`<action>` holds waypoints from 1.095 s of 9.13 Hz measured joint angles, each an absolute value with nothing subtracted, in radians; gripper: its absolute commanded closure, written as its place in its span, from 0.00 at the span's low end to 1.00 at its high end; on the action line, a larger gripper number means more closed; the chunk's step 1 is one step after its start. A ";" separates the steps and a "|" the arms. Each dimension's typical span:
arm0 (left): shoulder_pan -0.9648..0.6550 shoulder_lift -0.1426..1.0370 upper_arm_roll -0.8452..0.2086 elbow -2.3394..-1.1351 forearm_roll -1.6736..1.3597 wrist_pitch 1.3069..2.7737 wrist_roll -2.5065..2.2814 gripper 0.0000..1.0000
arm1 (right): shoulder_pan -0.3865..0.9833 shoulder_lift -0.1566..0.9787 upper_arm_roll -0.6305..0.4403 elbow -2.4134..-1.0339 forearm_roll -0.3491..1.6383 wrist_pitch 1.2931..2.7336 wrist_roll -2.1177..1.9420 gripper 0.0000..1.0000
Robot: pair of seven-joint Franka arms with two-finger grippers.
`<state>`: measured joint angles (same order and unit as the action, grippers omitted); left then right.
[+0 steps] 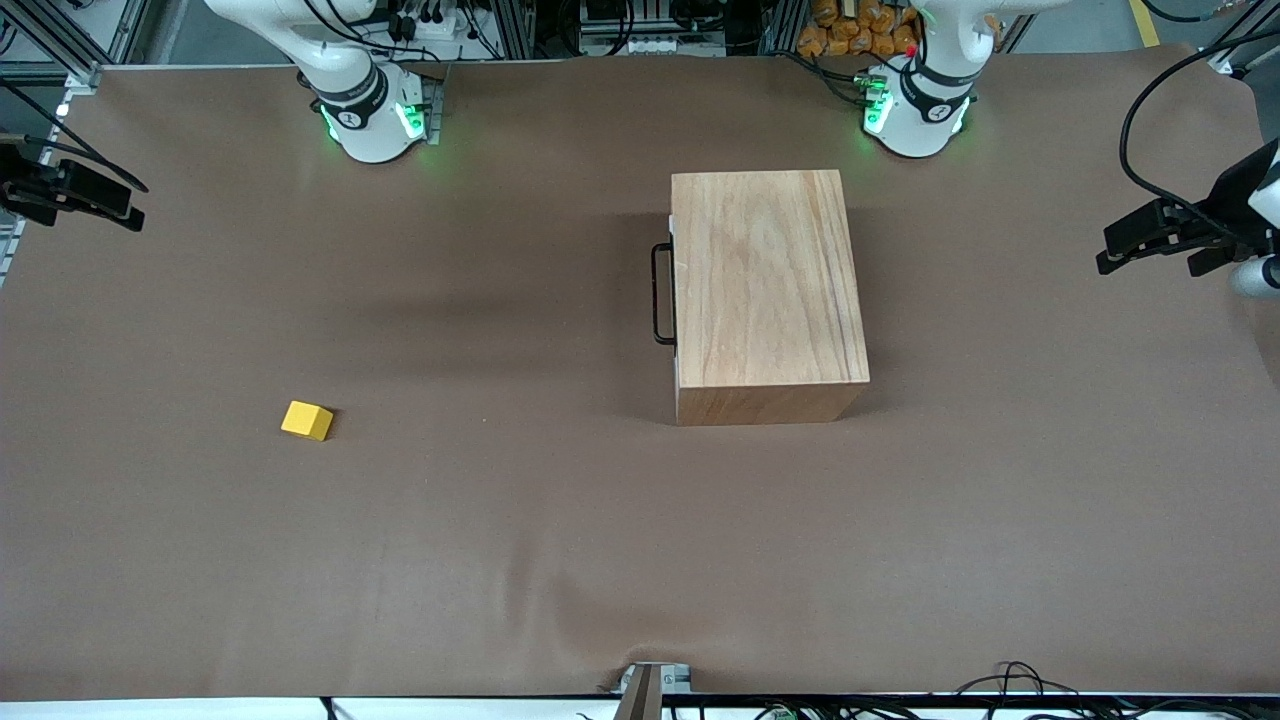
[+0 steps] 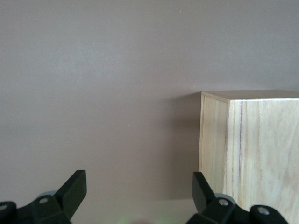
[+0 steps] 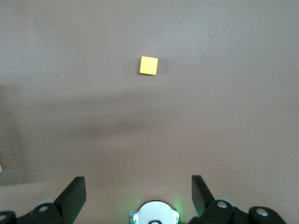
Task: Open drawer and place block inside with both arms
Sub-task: 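Move the left gripper from rest toward the wooden box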
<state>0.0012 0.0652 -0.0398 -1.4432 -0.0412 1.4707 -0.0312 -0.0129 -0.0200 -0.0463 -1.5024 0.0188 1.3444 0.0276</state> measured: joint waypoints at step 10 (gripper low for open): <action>-0.036 0.109 -0.079 -1.455 -0.028 1.447 -0.031 0.00 | -0.008 -0.020 -0.046 -1.505 0.019 1.344 0.028 0.00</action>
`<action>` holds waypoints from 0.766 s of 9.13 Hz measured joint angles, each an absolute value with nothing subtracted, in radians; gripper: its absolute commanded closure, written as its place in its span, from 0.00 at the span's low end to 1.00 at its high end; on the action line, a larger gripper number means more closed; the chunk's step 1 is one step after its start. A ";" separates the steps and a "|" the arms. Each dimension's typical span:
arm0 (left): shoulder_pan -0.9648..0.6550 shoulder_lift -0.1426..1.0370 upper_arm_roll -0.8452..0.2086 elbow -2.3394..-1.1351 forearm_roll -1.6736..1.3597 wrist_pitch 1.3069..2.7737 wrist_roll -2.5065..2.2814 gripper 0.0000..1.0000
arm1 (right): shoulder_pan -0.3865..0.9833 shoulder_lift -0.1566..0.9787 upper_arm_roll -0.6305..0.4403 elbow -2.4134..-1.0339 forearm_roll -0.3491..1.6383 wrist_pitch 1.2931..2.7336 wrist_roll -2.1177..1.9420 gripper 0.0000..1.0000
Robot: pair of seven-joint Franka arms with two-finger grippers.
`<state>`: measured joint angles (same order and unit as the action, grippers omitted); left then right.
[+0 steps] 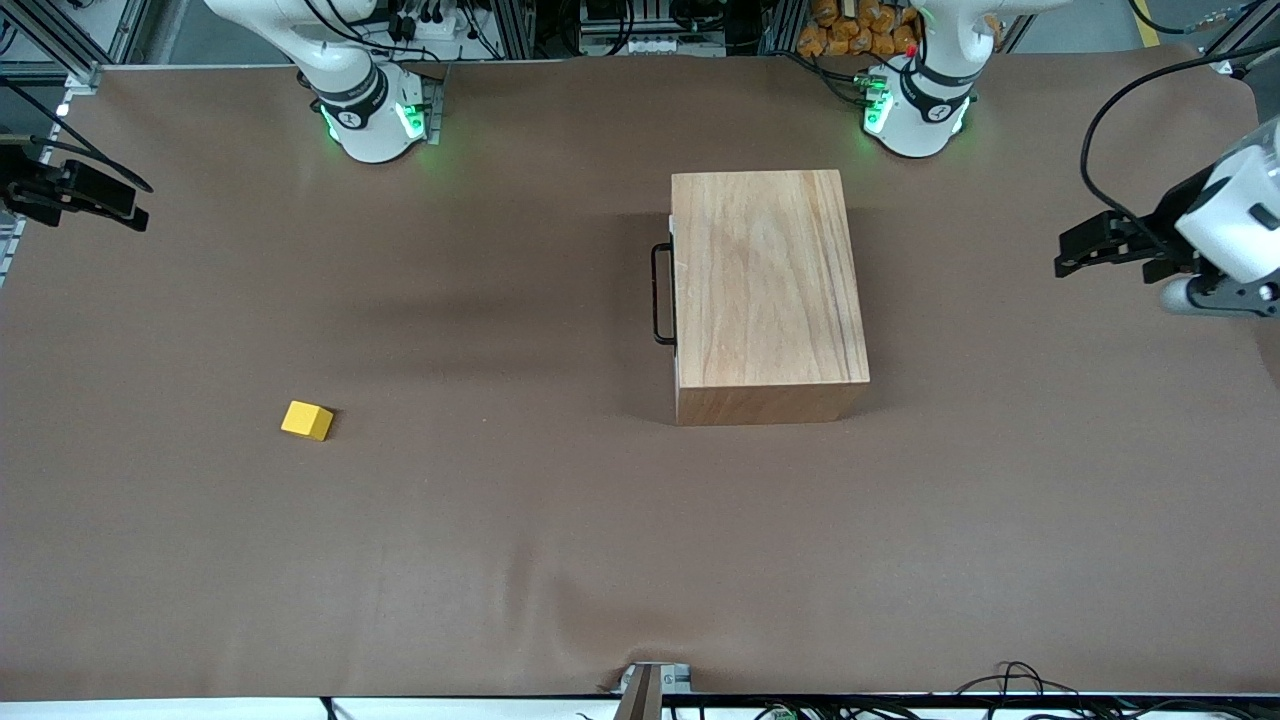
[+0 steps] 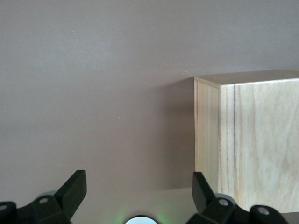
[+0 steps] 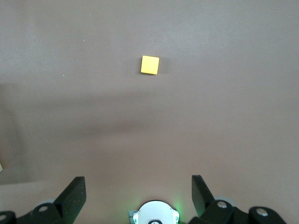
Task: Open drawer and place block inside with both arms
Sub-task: 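Move the left gripper from rest toward the wooden box, then lower the left gripper and hook the black drawer handle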
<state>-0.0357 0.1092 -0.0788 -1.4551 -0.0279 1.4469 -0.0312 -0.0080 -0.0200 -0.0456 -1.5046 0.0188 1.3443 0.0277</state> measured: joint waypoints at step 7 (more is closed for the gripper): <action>-0.261 0.243 -0.087 -1.455 -0.014 1.545 -0.265 0.00 | 0.007 -0.020 -0.043 -1.506 0.019 1.352 0.027 0.00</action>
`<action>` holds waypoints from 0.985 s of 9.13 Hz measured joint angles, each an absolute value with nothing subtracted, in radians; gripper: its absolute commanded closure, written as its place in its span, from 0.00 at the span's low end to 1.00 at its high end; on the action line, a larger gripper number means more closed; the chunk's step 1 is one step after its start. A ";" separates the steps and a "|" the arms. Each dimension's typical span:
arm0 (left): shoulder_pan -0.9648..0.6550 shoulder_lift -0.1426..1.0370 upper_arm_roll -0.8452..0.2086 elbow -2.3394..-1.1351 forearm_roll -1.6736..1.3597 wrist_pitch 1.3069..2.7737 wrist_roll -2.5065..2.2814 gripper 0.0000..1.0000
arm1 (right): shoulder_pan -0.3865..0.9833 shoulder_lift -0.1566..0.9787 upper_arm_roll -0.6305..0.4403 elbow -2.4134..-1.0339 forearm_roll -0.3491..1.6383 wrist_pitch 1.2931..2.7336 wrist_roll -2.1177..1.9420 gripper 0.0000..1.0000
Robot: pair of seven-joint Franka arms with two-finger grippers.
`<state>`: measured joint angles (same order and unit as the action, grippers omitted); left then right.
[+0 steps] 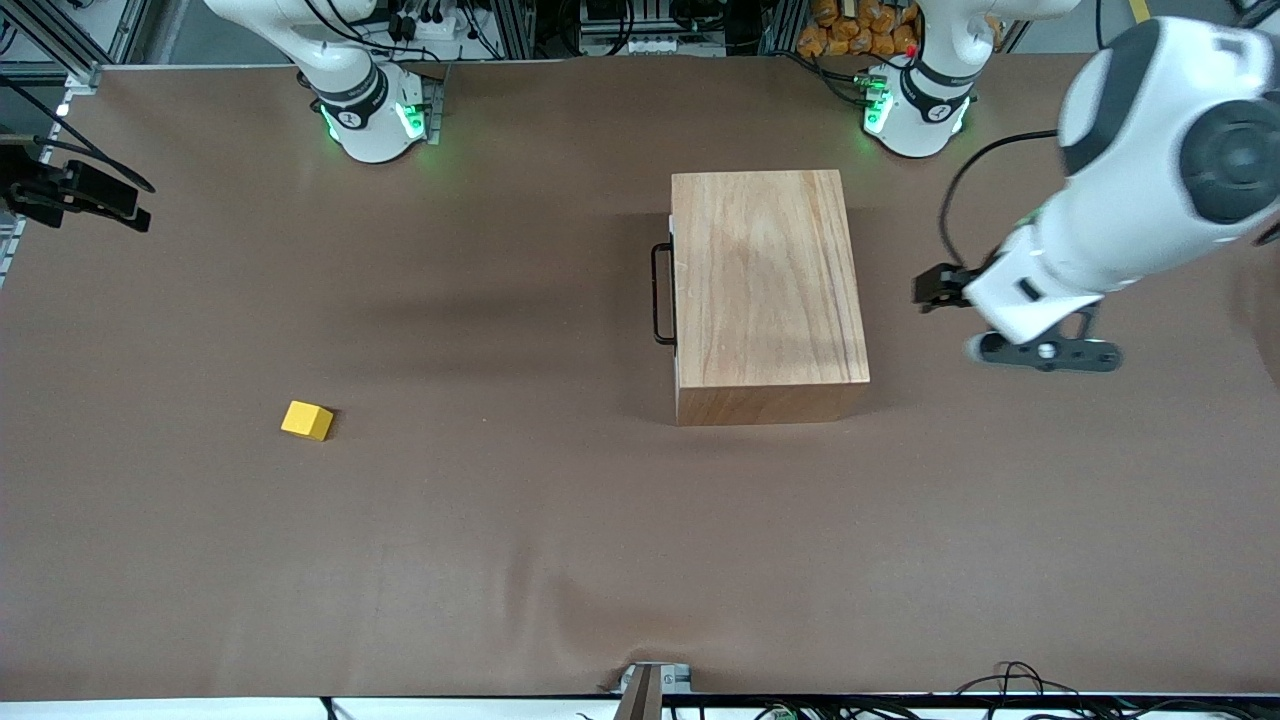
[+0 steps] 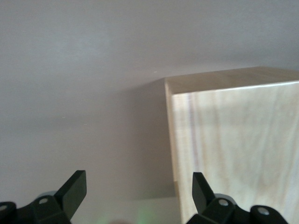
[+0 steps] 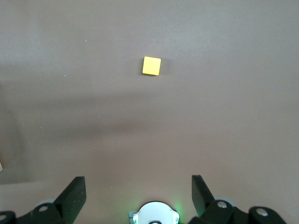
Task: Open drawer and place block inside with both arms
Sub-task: 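Lower the left gripper and hook the black drawer handle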
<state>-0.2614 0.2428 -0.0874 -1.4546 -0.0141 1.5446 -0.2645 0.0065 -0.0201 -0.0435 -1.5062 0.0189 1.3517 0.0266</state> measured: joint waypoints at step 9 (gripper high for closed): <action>-0.696 0.492 -0.084 -1.308 -0.012 1.762 -1.029 0.00 | 0.019 -0.014 -0.061 -1.647 0.018 1.485 0.027 0.00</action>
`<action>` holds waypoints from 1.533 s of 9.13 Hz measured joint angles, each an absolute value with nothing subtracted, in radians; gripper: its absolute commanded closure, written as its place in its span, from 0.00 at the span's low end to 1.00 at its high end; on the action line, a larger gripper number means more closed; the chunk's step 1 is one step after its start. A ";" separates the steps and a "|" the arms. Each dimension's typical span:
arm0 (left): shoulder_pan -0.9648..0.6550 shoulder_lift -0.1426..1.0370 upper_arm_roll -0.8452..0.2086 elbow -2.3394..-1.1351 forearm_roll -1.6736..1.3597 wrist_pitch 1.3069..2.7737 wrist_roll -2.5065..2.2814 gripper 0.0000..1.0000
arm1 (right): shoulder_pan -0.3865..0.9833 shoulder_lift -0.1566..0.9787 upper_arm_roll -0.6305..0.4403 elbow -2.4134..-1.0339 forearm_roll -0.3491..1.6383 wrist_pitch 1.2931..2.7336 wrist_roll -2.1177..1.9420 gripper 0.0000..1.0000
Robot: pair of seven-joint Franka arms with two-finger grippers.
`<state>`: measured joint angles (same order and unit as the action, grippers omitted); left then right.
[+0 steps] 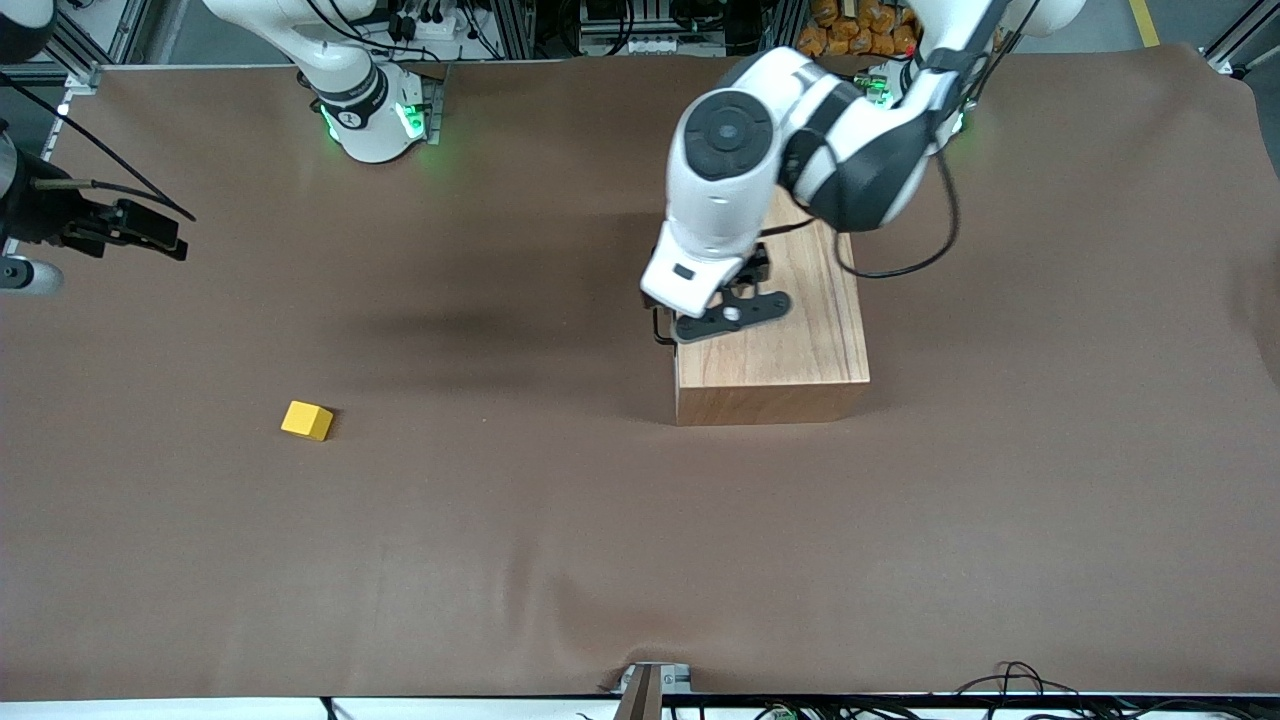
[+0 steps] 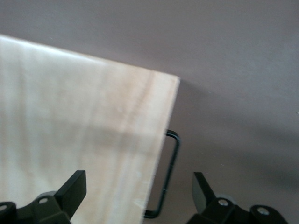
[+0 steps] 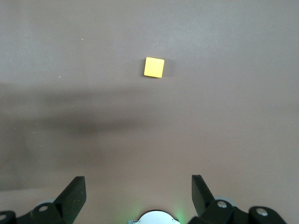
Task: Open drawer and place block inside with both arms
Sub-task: 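Lower the left gripper and hook the black drawer handle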
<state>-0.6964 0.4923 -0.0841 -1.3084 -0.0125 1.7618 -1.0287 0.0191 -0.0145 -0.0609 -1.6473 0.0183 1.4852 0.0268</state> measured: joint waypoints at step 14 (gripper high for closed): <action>-0.897 0.693 -0.062 -1.298 0.135 1.833 -1.100 0.00 | 0.013 -0.023 -0.058 -1.696 0.018 1.543 0.024 0.00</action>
<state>-0.8972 0.6931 -0.0624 -1.2980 0.1352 1.8329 -1.0995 0.0127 -0.0227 -0.0581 -1.6958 0.0184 1.5433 0.0240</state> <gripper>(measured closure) 0.000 0.000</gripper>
